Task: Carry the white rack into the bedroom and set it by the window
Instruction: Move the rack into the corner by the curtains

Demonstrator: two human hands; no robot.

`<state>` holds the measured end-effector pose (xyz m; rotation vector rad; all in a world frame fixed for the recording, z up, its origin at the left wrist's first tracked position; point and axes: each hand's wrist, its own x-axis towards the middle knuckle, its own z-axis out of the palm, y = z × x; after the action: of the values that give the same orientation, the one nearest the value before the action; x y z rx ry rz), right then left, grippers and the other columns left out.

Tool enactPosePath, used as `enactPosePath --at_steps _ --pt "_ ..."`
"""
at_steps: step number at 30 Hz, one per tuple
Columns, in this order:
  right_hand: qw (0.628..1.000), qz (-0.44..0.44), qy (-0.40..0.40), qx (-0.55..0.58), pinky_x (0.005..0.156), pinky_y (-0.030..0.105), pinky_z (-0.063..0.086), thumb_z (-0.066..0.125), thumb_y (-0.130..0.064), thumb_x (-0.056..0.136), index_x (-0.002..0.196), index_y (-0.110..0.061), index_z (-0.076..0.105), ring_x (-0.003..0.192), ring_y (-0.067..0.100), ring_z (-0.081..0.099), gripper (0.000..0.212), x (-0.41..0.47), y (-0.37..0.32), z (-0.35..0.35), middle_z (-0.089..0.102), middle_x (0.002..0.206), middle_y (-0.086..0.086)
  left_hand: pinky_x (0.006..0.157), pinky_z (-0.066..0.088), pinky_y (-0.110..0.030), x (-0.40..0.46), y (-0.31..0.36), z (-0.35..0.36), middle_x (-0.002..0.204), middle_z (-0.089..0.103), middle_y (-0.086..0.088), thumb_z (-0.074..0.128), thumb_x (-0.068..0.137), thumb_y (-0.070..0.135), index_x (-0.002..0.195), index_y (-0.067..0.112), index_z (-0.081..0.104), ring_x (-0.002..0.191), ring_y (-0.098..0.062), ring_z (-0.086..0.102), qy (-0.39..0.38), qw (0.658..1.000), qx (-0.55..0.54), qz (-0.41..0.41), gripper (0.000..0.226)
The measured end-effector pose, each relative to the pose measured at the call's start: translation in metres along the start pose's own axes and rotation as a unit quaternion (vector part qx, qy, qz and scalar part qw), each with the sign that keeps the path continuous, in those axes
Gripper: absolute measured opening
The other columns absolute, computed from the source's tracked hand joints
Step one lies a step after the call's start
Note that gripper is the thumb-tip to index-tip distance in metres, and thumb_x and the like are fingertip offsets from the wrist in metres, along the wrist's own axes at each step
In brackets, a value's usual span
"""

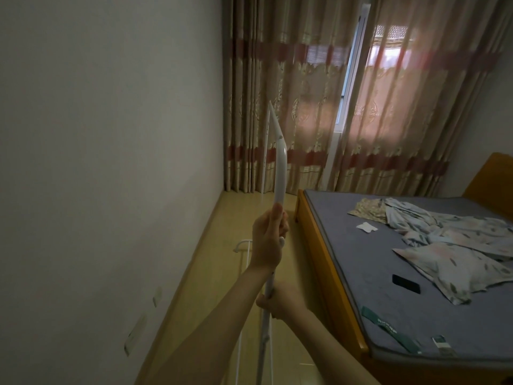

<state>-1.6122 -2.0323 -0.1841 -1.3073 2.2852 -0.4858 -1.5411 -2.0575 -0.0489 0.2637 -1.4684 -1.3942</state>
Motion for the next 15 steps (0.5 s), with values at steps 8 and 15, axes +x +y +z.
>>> enactPosePath --at_steps 8,15 --pt "1.0 -0.003 -0.009 0.012 0.048 0.023 0.047 0.064 -0.033 0.077 0.067 -0.024 0.055 0.052 0.007 0.058 0.017 0.058 0.012 -0.018 0.057 0.06 -0.006 0.044 0.026 -0.02 0.048 -0.031 0.01 0.05 0.035 0.006 0.038 0.091 0.044 0.06 0.019 0.042 0.045 -0.01 0.029 0.009 1.0 0.017 0.003 0.04" --pt "1.0 0.0 -0.01 -0.002 0.042 0.018 0.038 0.065 -0.034 0.077 0.063 -0.027 0.053 0.048 0.001 0.054 0.02 0.109 0.016 -0.034 0.056 0.058 -0.009 0.044 0.027 -0.019 0.095 -0.061 0.014 0.05 0.034 0.006 0.039 0.09 0.045 0.059 0.018 0.041 0.044 -0.009 0.029 0.013 1.0 0.022 0.0 0.041"
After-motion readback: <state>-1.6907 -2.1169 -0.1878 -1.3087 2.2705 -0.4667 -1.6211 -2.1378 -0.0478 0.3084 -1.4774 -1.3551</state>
